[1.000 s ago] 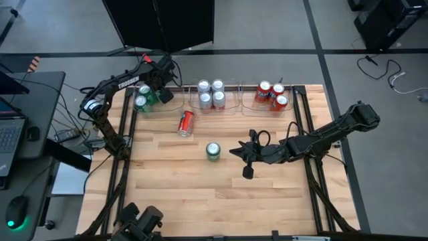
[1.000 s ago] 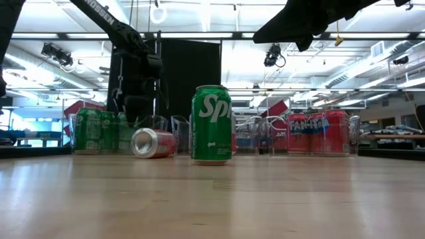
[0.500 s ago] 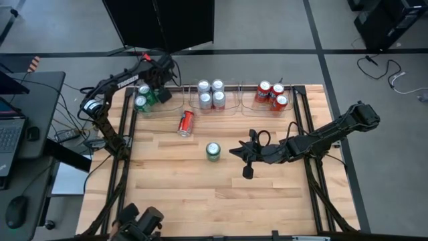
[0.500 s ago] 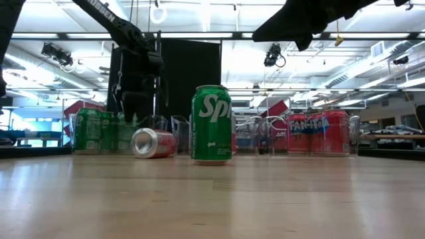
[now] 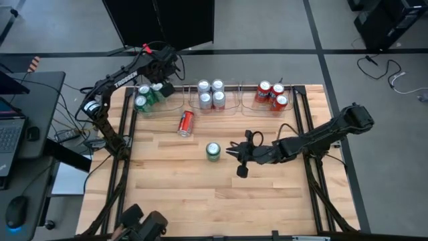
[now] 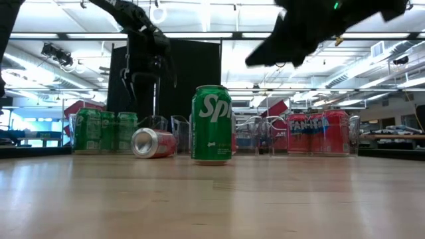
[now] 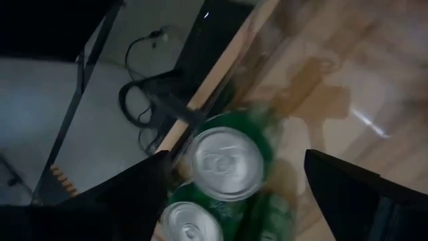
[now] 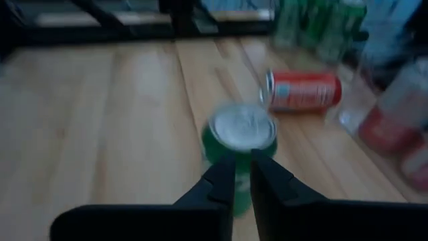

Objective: Sort soda cans
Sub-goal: Put the green soda can into the top left transparent bin

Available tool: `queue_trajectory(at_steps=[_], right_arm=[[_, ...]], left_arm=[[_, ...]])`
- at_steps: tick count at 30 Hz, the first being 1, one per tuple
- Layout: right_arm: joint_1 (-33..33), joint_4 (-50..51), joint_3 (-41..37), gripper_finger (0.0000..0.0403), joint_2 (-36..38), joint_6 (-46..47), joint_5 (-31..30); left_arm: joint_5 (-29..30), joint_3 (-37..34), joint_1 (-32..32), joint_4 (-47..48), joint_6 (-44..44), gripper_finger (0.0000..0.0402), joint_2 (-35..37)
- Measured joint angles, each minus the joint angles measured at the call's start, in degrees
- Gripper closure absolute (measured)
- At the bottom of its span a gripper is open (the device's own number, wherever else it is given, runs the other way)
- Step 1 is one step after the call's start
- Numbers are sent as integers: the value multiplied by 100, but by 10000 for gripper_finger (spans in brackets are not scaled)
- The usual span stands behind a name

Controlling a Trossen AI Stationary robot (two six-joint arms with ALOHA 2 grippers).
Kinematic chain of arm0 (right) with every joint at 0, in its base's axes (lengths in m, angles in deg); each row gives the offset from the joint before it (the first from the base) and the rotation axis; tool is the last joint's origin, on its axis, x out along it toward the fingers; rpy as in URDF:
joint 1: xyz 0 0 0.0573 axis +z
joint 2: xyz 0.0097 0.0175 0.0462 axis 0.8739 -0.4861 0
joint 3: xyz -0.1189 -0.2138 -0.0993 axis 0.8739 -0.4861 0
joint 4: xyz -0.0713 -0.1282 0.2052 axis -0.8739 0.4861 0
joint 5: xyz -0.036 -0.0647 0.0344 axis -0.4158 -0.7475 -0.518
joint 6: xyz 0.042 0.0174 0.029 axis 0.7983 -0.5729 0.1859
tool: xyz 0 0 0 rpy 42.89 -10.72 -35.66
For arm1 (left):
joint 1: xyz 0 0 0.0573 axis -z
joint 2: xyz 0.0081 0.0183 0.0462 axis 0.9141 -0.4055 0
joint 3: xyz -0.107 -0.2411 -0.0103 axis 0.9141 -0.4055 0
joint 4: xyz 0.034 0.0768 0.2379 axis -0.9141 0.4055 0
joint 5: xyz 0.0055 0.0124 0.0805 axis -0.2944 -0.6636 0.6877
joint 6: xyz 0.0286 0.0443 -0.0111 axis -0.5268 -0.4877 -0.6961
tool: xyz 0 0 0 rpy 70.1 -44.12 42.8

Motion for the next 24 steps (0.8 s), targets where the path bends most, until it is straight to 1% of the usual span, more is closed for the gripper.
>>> queue_trajectory(at_steps=[3,6,8,10,11,14,16,17,19,20,22,24], right_arm=[[-76,-37,-1,381,-375,135,0],[-93,-116,-1,398,-705,289,0],[-92,-221,-1,399,-892,344,0],[-90,-353,-1,398,-1071,411,1],[-90,-401,-1,398,-1149,417,2],[-92,-632,-1,401,-1405,413,4],[-120,-868,-1,401,-1572,411,94],[-144,-1034,-1,401,-1662,414,161],[-211,-1360,-1,402,-1856,415,282],[-243,-1491,-1,402,-1958,414,308],[-314,-1749,-3,402,-2154,415,322],[-387,-1923,-2,402,-2303,414,332]], left_arm=[[-237,30,247,-79,-10,82,177],[-859,29,531,-143,-12,116,389],[-1296,29,753,-248,-11,144,559],[-1585,5,1021,-321,-34,178,751],[-1636,-61,1185,-450,-64,195,848],[-1752,-429,1638,-727,-317,255,1164],[-2006,-715,1935,-973,-502,298,1350],[-2306,-867,2051,-1043,-704,320,1460],[-3135,-1180,2310,-1094,-1076,362,1671],[-3522,-1301,2432,-1260,-1129,380,1755],[-3947,-1524,2647,-1496,-1081,393,1886],[-3977,-1715,2820,-1662,-901,391,1986]])
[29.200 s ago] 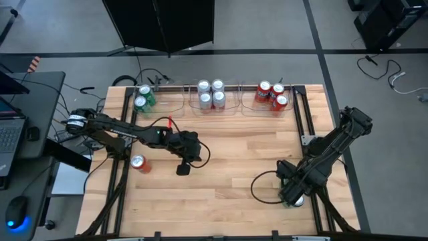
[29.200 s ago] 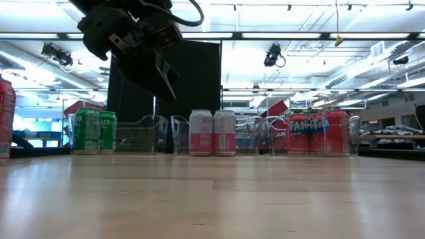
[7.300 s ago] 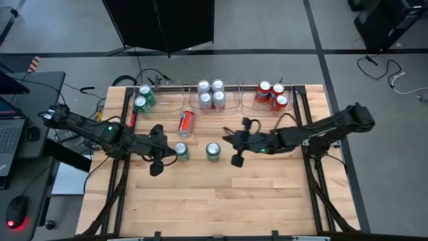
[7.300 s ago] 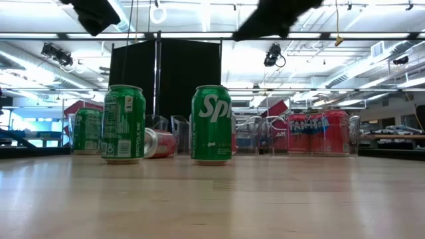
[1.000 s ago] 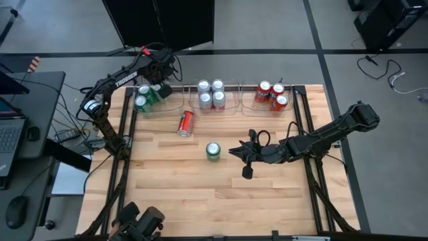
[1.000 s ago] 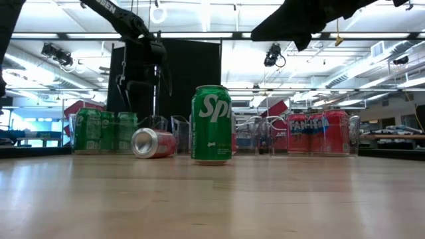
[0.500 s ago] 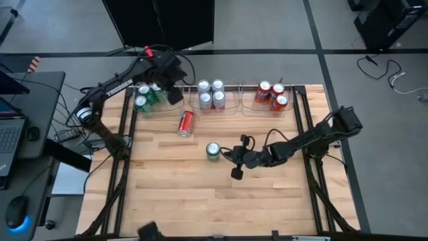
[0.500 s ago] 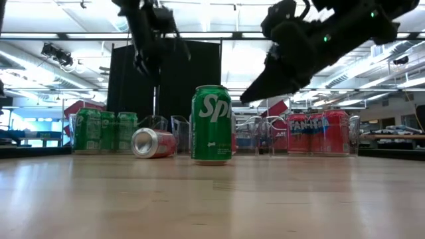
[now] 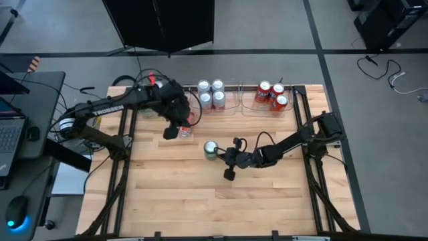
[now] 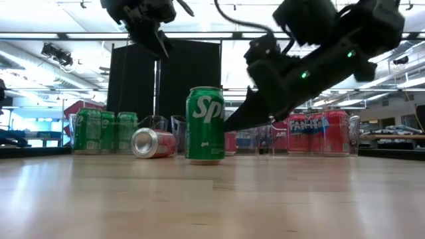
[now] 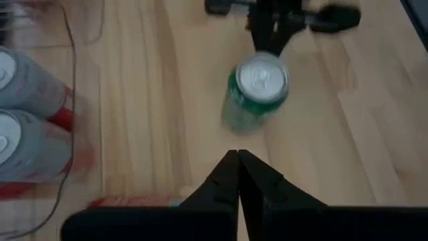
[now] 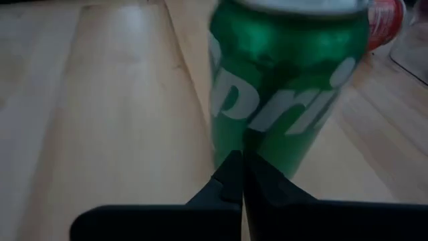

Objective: Sort soda cans
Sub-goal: Put the green soda can into the top left transparent bin

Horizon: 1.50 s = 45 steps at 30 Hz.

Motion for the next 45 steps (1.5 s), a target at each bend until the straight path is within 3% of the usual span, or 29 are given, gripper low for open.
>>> queue_trajectory(at_steps=[10,19,25,37,45], right_arm=[[-479,-161,541,402,-656,-179,291],[-783,-202,965,403,-937,-366,323],[-856,-355,966,403,-937,-450,472],[-859,-396,965,403,-937,-459,570],[-859,-424,965,403,-937,-457,644]], left_arm=[[213,-221,692,-367,625,388,-185],[1458,-221,1169,-286,918,371,-227],[1503,-221,1373,-265,1236,311,-224],[1575,-216,1506,-394,1943,141,-395],[1659,-216,1373,-602,1777,94,-902]])
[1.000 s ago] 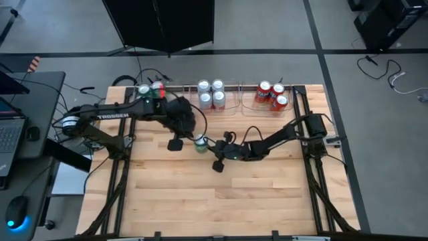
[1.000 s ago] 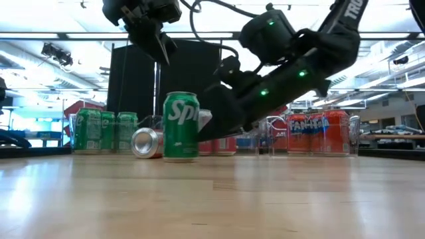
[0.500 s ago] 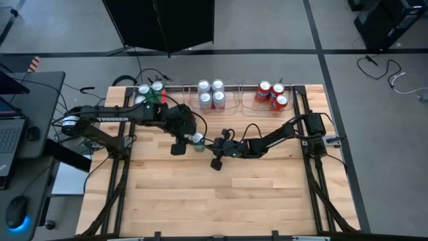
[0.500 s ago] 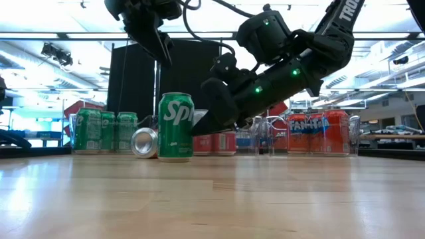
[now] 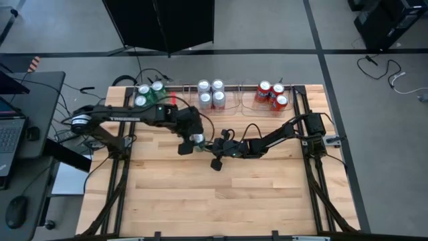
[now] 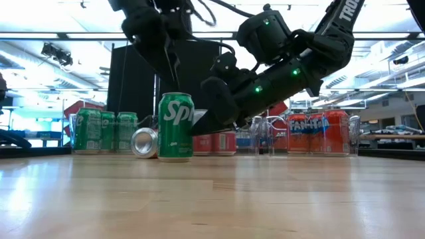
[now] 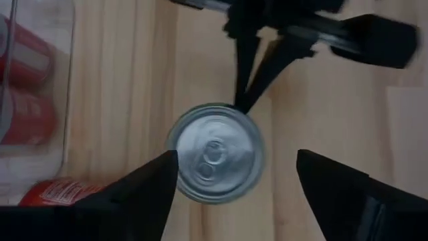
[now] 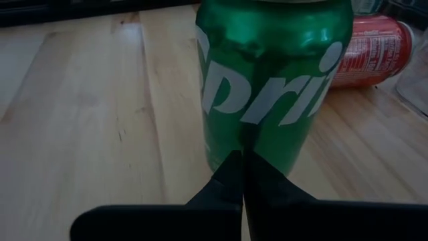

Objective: Sort soda cans
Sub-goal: Put the green soda can into the top left transparent bin

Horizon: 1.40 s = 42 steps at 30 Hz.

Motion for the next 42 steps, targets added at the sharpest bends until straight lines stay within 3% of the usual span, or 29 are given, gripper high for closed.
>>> queue_trajectory(at_steps=[20,24,29,36,42], right_arm=[[2,15,-3,403,4,-1,49],[2,14,-4,403,7,-1,49],[2,6,-4,403,7,1,40],[2,-23,-2,403,7,4,42],[7,-18,-2,403,7,45,40]], left_arm=[[-281,17,-238,-211,-16,92,-614],[-173,17,-232,-208,-7,115,-614],[-136,17,-257,-131,-23,176,-602],[-54,133,-271,326,-14,179,-420],[282,816,-300,1081,422,179,-281]])
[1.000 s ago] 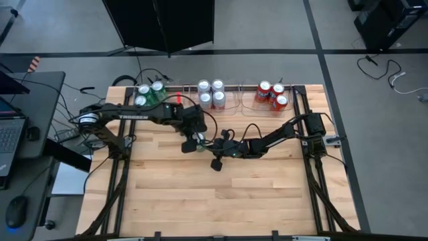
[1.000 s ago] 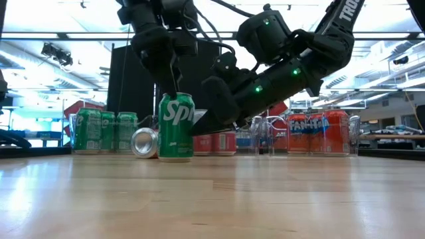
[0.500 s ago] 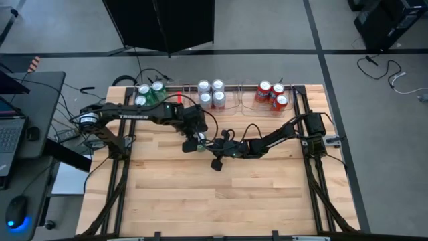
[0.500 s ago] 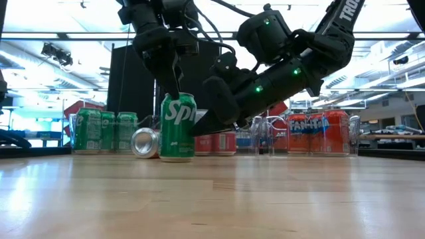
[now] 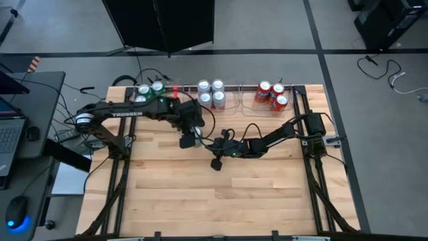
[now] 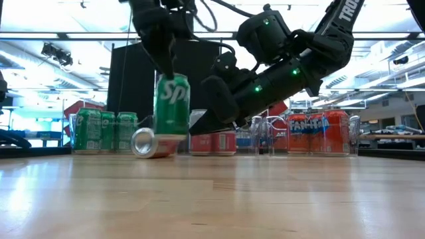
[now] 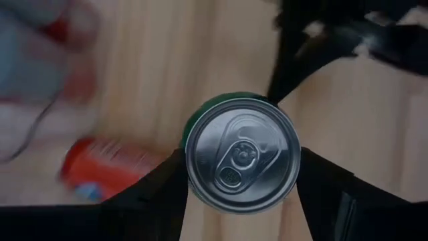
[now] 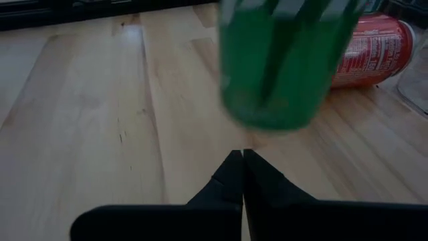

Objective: Sort soda cans
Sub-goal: Put the green soda can into the top left transparent bin

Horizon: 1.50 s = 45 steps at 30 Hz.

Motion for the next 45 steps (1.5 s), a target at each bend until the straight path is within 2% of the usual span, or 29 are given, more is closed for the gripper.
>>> queue_trajectory(at_steps=[9,14,24,30,33,38,41,45], right_arm=[[34,4,0,403,0,4,0],[44,28,2,403,0,4,0],[44,34,2,403,0,79,11],[44,33,2,403,0,94,19],[44,33,2,403,0,94,29],[44,33,2,403,0,94,33],[44,33,2,403,0,94,35],[44,35,2,403,0,94,35]], left_arm=[[1235,637,-279,1330,384,179,3],[1292,665,-387,1376,388,179,349],[2115,562,-919,1785,1107,179,1287],[2277,-108,-1498,1620,1349,179,1841],[2452,-567,-1803,1370,1246,179,2051],[2370,-1349,-2362,650,1059,179,2276],[2230,-1755,-2683,226,910,179,2276],[1648,-2229,-3017,-534,776,179,2272]])
